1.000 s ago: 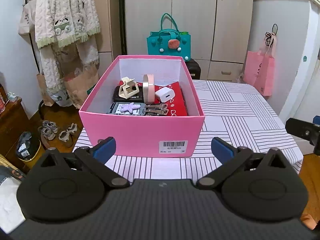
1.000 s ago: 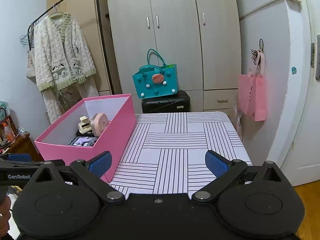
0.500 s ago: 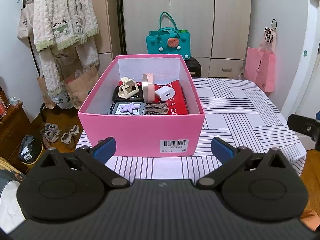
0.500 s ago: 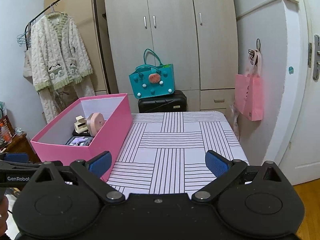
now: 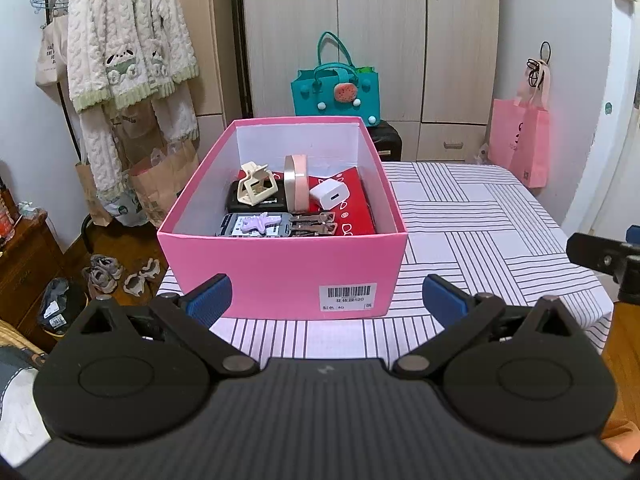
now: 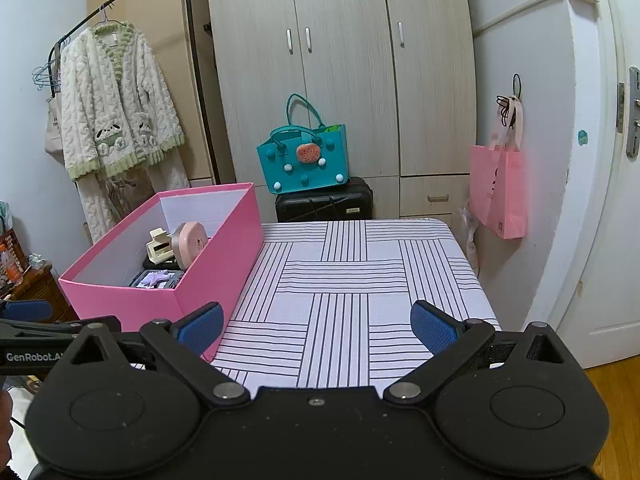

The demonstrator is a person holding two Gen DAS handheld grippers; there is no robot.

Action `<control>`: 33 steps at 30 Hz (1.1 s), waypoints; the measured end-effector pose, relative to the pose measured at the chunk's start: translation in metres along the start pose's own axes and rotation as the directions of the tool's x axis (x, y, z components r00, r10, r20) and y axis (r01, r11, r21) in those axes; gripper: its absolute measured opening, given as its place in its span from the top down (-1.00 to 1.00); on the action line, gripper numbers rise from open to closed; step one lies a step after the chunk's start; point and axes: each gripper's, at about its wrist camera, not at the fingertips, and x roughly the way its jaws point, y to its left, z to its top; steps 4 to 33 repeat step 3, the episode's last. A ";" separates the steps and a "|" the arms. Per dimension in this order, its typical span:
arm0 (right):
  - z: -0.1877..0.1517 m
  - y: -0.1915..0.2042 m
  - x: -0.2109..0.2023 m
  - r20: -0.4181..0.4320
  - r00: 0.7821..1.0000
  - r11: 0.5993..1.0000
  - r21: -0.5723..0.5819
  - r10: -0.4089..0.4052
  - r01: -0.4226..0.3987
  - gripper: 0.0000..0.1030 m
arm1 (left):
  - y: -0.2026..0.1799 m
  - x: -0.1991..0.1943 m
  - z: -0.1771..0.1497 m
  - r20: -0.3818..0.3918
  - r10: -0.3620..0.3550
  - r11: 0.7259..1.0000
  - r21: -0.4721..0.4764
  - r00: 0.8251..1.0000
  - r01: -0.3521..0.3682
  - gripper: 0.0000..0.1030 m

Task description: Organize rigid objects

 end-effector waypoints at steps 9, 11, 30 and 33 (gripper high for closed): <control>0.000 0.000 0.000 -0.002 1.000 1.000 -0.001 0.002 -0.002 -0.97 | 0.000 0.000 0.000 0.002 0.011 1.000 -0.002 1.000 -0.011 -1.00; 0.000 0.000 0.000 -0.002 1.000 1.000 -0.001 0.002 -0.002 -0.97 | 0.000 0.000 0.000 0.002 0.011 1.000 -0.002 1.000 -0.011 -1.00; 0.000 0.000 0.000 -0.002 1.000 1.000 -0.001 0.002 -0.002 -0.97 | 0.000 0.000 0.000 0.002 0.011 1.000 -0.002 1.000 -0.011 -1.00; 0.000 0.000 0.000 -0.002 1.000 1.000 -0.001 0.002 -0.002 -0.97 | 0.000 0.000 0.000 0.002 0.011 1.000 -0.002 1.000 -0.011 -1.00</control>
